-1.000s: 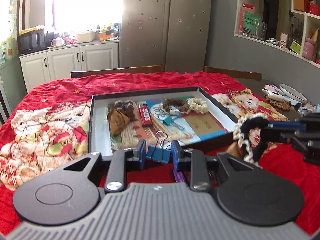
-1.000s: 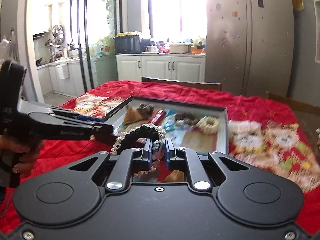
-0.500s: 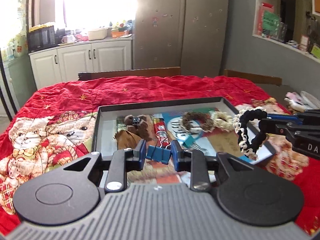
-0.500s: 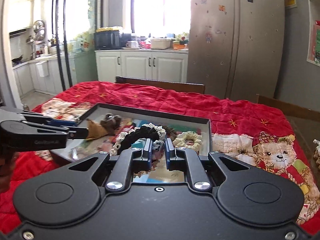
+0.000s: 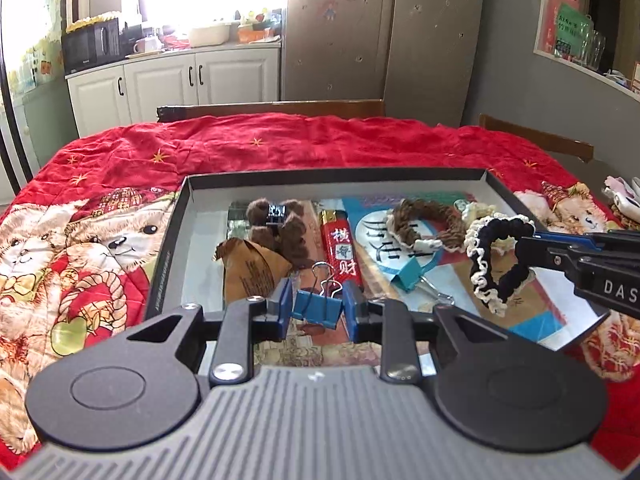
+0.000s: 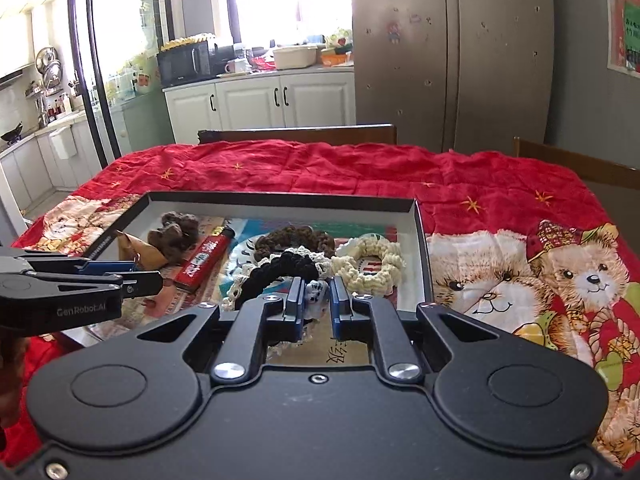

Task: Organize objects
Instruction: 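Carry the clip in the left gripper into the box while the right gripper carries the crochet ring there, then open the left gripper to release the clip while the right gripper releases the crochet ring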

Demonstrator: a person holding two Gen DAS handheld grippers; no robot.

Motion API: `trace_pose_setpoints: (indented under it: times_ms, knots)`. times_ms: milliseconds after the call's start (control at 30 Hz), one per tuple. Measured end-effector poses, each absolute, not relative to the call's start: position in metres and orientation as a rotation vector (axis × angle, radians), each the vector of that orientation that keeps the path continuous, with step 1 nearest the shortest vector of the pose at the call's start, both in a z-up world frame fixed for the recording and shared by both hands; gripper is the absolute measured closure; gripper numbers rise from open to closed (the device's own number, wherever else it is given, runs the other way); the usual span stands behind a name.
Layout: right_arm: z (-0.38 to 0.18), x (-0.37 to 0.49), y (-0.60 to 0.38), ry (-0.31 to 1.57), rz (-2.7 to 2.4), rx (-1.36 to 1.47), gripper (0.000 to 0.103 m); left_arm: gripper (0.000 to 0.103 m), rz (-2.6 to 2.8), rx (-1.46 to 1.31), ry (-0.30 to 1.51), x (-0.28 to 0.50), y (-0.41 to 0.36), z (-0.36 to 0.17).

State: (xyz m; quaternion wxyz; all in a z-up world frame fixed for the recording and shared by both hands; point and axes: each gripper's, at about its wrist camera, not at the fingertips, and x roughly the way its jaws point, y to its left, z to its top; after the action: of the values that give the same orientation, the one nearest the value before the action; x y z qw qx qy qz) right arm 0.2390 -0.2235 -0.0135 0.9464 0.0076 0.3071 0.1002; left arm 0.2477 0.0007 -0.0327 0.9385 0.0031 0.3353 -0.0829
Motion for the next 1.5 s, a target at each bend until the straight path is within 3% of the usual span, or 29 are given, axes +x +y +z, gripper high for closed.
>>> trace_pose_setpoints:
  times_ms: [1133,1367,1500]
  knots:
    - [-0.036,0.259,-0.228,0.675,0.186,0.038,0.091,0.072,-0.157,0.035,0.698,0.257,-0.006,-0.047]
    - [-0.036,0.259,-0.227,0.674,0.185,0.037,0.09,0.07,-0.159,0.043,0.697,0.256,-0.008,-0.047]
    - [-0.035,0.259,-0.227,0.674,0.186,0.036,0.09,0.064,-0.158,0.047,0.695,0.256,-0.009,-0.046]
